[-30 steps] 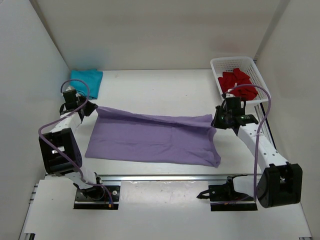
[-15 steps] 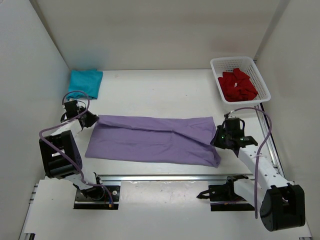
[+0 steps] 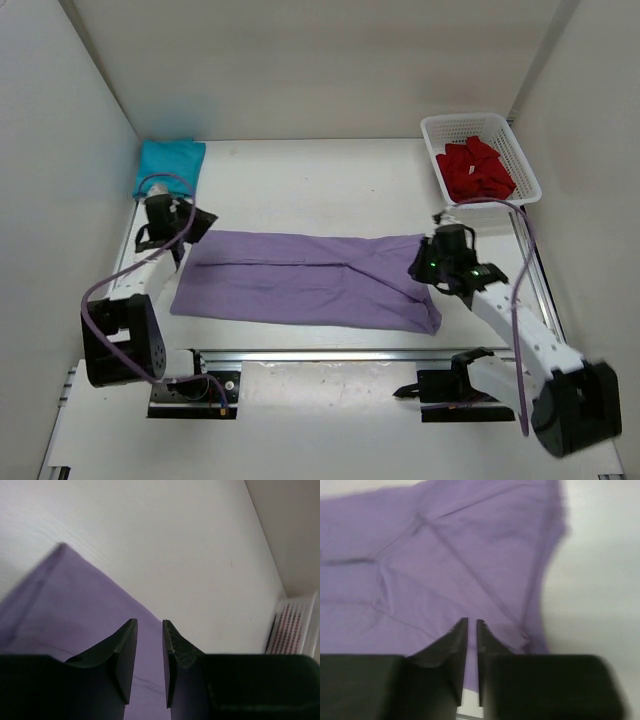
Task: Fold and stack the t-shirts
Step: Fold the other side of the tshirt into a rectangle
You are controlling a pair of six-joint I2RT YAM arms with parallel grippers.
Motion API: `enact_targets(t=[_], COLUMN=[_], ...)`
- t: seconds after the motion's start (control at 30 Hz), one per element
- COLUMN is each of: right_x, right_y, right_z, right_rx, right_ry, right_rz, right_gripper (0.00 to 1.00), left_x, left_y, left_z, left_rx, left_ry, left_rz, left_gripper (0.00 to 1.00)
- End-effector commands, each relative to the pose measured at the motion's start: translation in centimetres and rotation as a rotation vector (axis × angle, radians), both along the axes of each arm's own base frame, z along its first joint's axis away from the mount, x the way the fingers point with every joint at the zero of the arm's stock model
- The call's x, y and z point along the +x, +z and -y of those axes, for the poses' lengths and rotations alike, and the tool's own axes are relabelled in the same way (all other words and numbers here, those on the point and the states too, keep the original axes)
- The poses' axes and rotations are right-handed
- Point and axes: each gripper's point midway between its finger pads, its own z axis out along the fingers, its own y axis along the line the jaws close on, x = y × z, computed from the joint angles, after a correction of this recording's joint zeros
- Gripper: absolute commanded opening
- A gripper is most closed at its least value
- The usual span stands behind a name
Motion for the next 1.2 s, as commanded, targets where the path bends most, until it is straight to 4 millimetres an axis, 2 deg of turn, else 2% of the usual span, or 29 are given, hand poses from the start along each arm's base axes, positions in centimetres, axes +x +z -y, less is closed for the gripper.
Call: enact_targets(t=[0.0,0.03,0.07,0.1,0.13,0.17,0.23,0.4,0.53,0.67,0.7,0.77,0.8,0.83,0.9,0.93,1.03,1.17], right_x=[3.8,4.1,5.7,7.1,7.8,8.6,10.2,12.2,12.9,12.4,12.4,12.1,12.1,11.8,11.1,10.6,9.1,5.7], right_y=[1.6,0.2,1.4,1.3,0.4,0.7,-0.2,-1.6,-2.9,-4.3,-4.2,-4.4,-4.5,-4.7,-4.6,-4.8,-3.5,-3.2], right_z=[-5.0,-6.2,-7.3,-8.1,-9.0,-9.4,-10.1,-10.2,-10.9,-10.9,-11.0,-11.2,-11.3,-11.4,-11.2,-11.3,-11.5,-12.2], right_rx=[0.015,-0.007,0.017,0.032,0.042,0.044,0.030,0.058,0.019,0.018,0.019,0.012,0.011,0.018,0.001,-0.011,-0.014,-0.036], right_ry=[0.150,0.196,0.206,0.214,0.247,0.252,0.257,0.268,0.277,0.281,0.278,0.289,0.290,0.290,0.281,0.290,0.285,0.284], right_rz=[0.072,0.037,0.089,0.106,0.096,0.112,0.119,0.095,0.065,0.028,0.034,0.028,0.025,0.014,-0.006,-0.011,-0.002,-0.053], right_gripper=[0.02,0.00,0.00,0.01,0.08,0.17,0.25,0.36,0.36,0.34,0.29,0.27,0.23,0.13,0.07,0.00,0.01,0.00], left_x=[0.4,-0.2,-0.7,-1.6,-2.7,-3.2,-5.7,-10.7,-13.4,-15.0,-15.1,-15.3,-15.6,-15.3,-15.3,-15.3,-14.8,-14.8], left_y=[2.8,2.6,2.6,1.9,1.2,0.8,-0.5,-2.7,-3.9,-5.0,-4.9,-5.2,-5.5,-5.3,-5.0,-4.9,-4.2,-4.0], left_z=[6.4,9.3,10.8,13.1,15.4,16.5,20.0,23.4,24.2,23.5,23.5,23.0,23.0,22.8,22.7,22.6,22.6,22.9], left_rx=[0.104,0.107,0.095,0.077,0.065,0.062,0.060,0.000,-0.039,-0.049,-0.047,-0.035,-0.050,-0.061,-0.059,-0.063,-0.058,-0.077], left_ry=[-0.181,-0.254,-0.288,-0.344,-0.408,-0.434,-0.543,-0.663,-0.715,-0.724,-0.720,-0.718,-0.716,-0.710,-0.715,-0.708,-0.697,-0.701], left_rz=[0.102,0.111,0.121,0.114,0.115,0.113,0.102,0.081,0.073,0.058,0.069,0.068,0.055,0.062,0.074,0.072,0.102,0.101], left_gripper=[0.38,0.37,0.36,0.37,0.37,0.36,0.36,0.35,0.35,0.35,0.35,0.35,0.35,0.35,0.35,0.35,0.35,0.35])
